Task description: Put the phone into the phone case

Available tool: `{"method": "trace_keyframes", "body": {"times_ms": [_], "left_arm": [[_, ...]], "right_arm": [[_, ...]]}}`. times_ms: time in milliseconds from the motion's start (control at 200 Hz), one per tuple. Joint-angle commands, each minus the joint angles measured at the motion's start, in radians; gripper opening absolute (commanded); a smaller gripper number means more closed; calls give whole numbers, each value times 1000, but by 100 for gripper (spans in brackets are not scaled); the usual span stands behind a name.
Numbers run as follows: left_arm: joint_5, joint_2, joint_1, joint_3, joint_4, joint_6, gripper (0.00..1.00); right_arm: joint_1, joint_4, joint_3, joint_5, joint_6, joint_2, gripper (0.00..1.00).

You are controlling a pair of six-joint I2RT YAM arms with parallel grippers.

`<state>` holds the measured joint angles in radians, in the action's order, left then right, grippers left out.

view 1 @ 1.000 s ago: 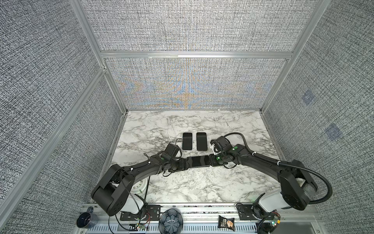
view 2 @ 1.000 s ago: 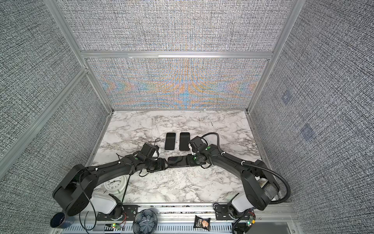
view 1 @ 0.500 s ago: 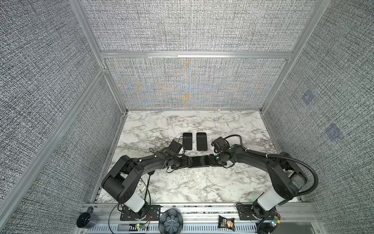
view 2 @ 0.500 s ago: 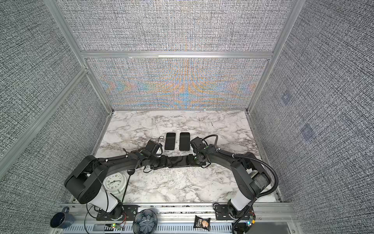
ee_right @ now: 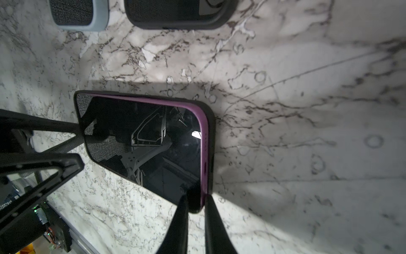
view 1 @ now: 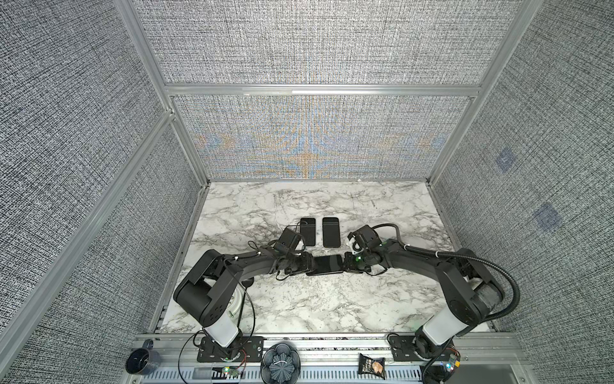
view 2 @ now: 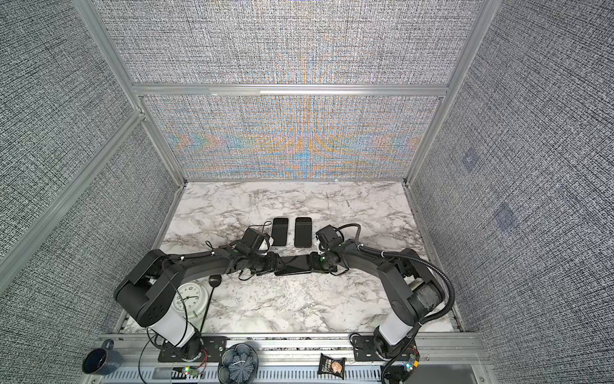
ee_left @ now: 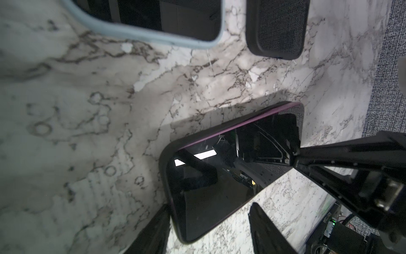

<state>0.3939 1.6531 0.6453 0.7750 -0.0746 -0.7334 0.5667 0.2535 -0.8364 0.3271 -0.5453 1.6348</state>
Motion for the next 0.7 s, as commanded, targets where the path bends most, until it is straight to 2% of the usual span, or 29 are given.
{"method": "trace_keyframes", "body": {"times_ms": [0,500,595,695], "left_arm": [[1,17,2,-4,-23,14,59],[-6,6,3,-15,-28,14,58],[-23,-5,2,-21,-41,12,58],[-68,-44,-11,-37,-88,24,64]], "right_arm": [[7,-22,21,34,1,13,13],[7,-65,69,49,-12,12,8],[7,-14,59,32,-3,-26,8],[-4,84,41,-37,35,-104,9]]}}
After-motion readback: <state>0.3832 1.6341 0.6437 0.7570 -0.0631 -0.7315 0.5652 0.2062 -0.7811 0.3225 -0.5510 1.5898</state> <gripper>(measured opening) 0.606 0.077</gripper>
